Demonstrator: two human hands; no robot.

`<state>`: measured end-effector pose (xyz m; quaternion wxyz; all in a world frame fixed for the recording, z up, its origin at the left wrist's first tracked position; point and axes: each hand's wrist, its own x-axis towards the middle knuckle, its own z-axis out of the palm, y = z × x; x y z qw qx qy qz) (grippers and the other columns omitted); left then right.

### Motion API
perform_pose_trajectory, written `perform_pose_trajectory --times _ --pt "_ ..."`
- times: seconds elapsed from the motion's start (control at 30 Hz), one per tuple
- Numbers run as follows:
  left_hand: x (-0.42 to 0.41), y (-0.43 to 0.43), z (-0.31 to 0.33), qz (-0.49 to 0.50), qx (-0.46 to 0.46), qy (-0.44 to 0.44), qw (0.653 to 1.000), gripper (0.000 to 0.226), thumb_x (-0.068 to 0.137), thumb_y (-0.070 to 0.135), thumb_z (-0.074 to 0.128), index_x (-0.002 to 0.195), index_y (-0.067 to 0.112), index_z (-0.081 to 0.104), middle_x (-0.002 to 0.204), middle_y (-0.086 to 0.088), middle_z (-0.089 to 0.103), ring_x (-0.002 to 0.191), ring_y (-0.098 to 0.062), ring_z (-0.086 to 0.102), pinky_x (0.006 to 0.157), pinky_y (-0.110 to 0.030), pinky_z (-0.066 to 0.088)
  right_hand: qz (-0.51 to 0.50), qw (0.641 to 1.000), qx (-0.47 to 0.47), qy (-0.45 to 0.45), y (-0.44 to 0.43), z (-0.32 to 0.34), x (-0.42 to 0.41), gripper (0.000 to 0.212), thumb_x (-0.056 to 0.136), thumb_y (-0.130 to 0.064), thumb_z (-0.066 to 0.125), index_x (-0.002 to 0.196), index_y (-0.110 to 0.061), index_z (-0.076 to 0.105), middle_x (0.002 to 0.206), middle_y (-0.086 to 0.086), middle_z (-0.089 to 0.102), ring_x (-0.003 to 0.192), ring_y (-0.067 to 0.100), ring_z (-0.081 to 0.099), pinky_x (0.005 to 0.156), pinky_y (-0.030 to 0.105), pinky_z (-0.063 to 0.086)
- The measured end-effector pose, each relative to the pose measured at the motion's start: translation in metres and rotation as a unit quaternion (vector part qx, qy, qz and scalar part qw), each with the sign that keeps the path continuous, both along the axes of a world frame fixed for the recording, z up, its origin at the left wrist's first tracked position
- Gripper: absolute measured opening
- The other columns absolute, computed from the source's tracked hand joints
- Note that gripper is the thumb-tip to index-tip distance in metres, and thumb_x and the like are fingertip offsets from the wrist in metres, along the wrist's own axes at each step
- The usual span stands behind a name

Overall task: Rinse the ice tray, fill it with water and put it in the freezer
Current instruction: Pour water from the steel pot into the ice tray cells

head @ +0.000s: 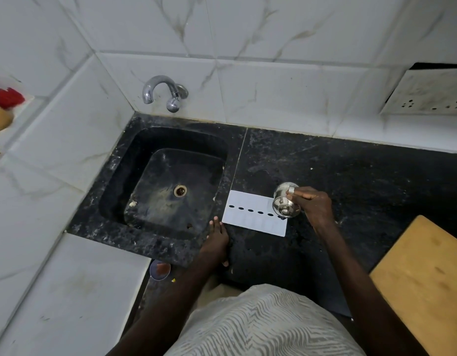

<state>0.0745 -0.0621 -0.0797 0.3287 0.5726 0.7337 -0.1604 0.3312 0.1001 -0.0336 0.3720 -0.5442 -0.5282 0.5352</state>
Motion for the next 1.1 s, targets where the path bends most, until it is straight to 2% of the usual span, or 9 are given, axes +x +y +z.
perform_pose_trajectory --times 0.2,0.43,0.57,0.7,0.93,1.1 --pt "-0.0002 0.0007 -0.0009 0.005 -0.001 -0.002 1.0 0.138 0.07 0.011 0.093 0.158 -0.009 -0.013 0.164 -0.026 -0.026 0.156 -0.042 -0.017 0.124 -0.056 0.025 0.001 1.0 0.013 -0.009 -0.0005 -0.0029 0.0007 0.025 0.076 -0.002 0.086 0.089 -0.023 0.083 0.095 -0.003 0.079 0.092 0.02 0.074 0.087 0.043 0.06" --pt "-0.001 0.0023 -0.0032 0.005 -0.003 -0.003 1.0 0.143 0.067 0.012 0.095 0.157 -0.009 -0.014 0.164 -0.027 -0.027 0.155 -0.043 -0.018 0.124 -0.056 0.026 0.002 1.0 0.02 -0.008 -0.0024 0.0012 0.0003 0.024 0.076 0.002 0.084 0.093 -0.015 0.082 0.095 -0.003 0.078 0.093 0.019 0.073 0.091 0.044 0.059" --pt "-0.002 0.0018 -0.0033 0.005 -0.003 -0.005 1.0 0.143 0.066 0.012 0.095 0.157 -0.008 -0.013 0.164 -0.027 -0.027 0.155 -0.044 -0.017 0.124 -0.056 0.026 0.004 1.0 0.024 -0.01 -0.0022 0.0033 -0.0002 0.028 0.076 0.002 0.084 0.088 -0.024 0.082 0.092 -0.008 0.078 0.092 0.017 0.073 0.092 0.043 0.058" --pt "-0.0022 0.0013 -0.0016 0.002 -0.001 -0.008 1.0 0.143 0.067 0.014 0.095 0.157 -0.009 -0.013 0.164 -0.027 -0.027 0.155 -0.043 -0.017 0.125 -0.056 0.025 0.001 1.0 0.022 -0.013 -0.0026 0.004 0.0009 0.027 0.076 0.002 0.084 0.091 -0.02 0.082 0.091 -0.01 0.078 0.091 0.016 0.073 0.092 0.044 0.059" --pt "-0.0025 0.0004 -0.0026 0.002 0.006 -0.01 1.0 0.141 0.067 0.012 0.094 0.158 -0.008 -0.013 0.164 -0.027 -0.026 0.155 -0.043 -0.016 0.125 -0.055 0.025 -0.001 0.999 0.024 -0.021 0.0002 0.0032 -0.001 0.028 0.075 0.0 0.086 0.088 -0.024 0.082 0.09 -0.008 0.078 0.088 0.016 0.073 0.088 0.043 0.059" --pt "-0.0024 0.0006 -0.0039 0.008 0.006 -0.012 1.0 0.143 0.067 0.013 0.095 0.157 -0.008 -0.014 0.164 -0.026 -0.027 0.156 -0.043 -0.016 0.126 -0.055 0.023 -0.007 0.999 0.01 -0.03 0.0049 0.003 -0.0055 0.02 0.075 -0.004 0.087 0.094 -0.011 0.083 0.095 0.0 0.078 0.088 0.022 0.074 0.084 0.041 0.061"
